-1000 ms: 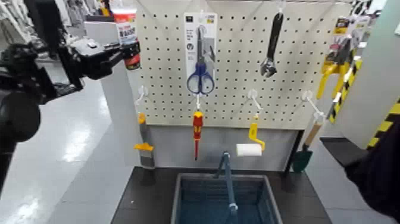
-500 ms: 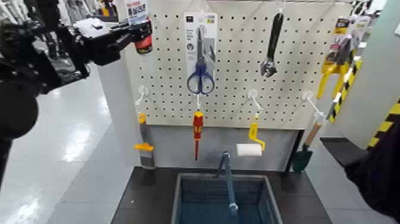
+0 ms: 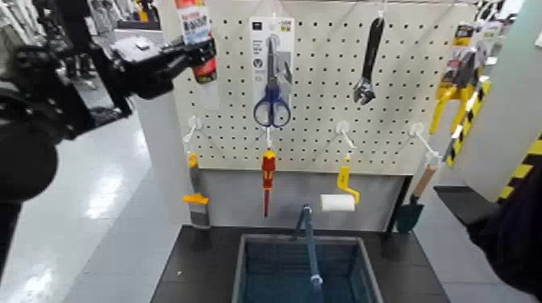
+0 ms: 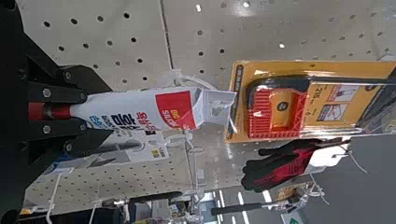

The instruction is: Put the red glue tube into the crate.

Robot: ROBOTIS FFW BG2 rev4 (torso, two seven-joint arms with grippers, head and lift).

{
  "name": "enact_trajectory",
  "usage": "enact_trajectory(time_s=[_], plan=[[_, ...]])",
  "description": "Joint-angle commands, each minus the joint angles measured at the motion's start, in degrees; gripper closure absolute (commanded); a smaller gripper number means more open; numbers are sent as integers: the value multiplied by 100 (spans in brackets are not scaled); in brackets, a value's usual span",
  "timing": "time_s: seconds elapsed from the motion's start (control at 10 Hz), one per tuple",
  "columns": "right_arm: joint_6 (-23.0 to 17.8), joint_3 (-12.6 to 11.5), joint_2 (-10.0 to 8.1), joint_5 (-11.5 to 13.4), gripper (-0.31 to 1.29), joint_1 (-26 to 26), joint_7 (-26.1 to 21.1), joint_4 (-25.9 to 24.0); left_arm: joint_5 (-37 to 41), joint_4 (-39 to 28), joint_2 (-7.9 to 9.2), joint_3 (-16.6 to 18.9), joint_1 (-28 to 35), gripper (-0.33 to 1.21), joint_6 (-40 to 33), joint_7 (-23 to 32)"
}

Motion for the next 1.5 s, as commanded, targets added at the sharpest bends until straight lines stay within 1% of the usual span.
enact_trajectory(time_s=[0.1,0.2,0.4,0.5,0.8,1.1,1.3,1.5], plan=[[15,9,809,0,14,8,-1,-8,491,-64,19,-107,529,119,212,263],[32,18,800,0,14,8,8,-8,711,-29,1,-125,739,119,238,368],[76,44,791,0,14,0,-1,-34,965,103,-43,-292,1082,119,300,474],[76,53,791,0,14,0,-1,-34,1071,252,-25,-450,1179,119,282,456],[85,62,791,0,14,0,8,-43,1273,498,-25,-635,1495,119,361,394],[67,35,791,0,14,0,8,-34,1308,938,10,-916,1715,119,370,219],[59,26,791,0,14,0,8,-26,1212,1202,10,-969,1838,119,396,69],[32,18,791,-18,14,0,17,-17,957,1465,-34,-1057,1838,119,432,-203]])
